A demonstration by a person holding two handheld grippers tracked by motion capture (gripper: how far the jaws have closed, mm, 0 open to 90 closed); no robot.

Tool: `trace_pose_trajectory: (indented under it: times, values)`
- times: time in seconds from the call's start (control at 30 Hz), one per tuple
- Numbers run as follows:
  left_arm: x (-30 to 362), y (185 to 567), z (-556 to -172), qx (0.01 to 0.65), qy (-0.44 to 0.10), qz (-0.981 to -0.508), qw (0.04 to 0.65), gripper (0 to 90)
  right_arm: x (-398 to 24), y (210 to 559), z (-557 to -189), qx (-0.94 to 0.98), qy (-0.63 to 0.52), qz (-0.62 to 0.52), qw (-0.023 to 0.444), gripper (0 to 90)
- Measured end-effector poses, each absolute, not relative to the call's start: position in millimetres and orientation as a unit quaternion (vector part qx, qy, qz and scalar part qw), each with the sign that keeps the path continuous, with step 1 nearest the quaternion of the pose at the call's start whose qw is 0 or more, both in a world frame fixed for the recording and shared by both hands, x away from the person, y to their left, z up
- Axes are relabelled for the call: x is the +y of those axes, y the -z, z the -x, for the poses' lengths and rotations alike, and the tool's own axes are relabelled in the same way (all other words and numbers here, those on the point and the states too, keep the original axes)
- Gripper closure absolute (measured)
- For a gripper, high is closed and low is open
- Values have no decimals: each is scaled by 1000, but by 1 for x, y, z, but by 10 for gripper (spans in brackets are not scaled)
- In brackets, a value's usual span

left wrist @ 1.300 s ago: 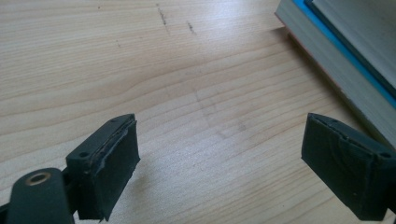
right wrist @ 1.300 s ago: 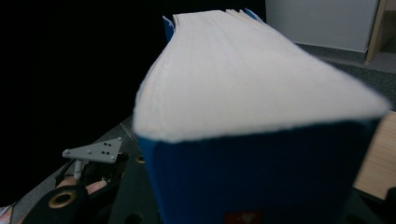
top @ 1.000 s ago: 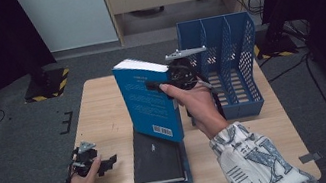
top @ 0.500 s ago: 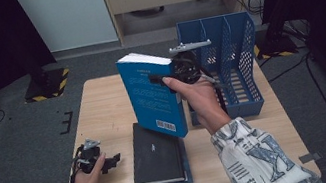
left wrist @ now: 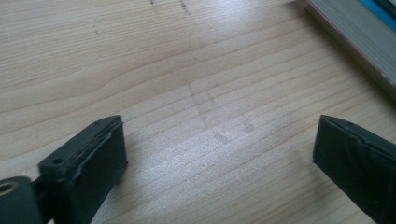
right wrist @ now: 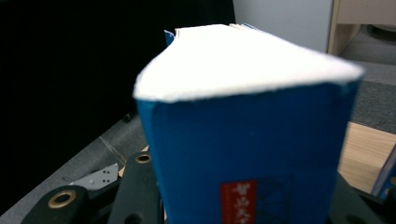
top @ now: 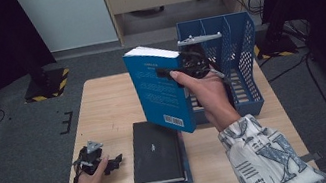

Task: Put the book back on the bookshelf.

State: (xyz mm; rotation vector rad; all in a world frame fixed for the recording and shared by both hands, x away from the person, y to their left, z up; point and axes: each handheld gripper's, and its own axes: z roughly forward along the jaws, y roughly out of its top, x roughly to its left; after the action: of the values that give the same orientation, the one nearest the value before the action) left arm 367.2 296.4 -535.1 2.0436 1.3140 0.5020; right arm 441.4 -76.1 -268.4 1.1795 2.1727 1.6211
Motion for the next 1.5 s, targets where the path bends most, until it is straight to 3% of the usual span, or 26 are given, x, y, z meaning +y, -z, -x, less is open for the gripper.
trace_pose_trajectory:
  times: [1.5]
  values:
    - [293,537,-366,498,-205,-781,317,0,-153,255,-430,685,-552,-456,135,599]
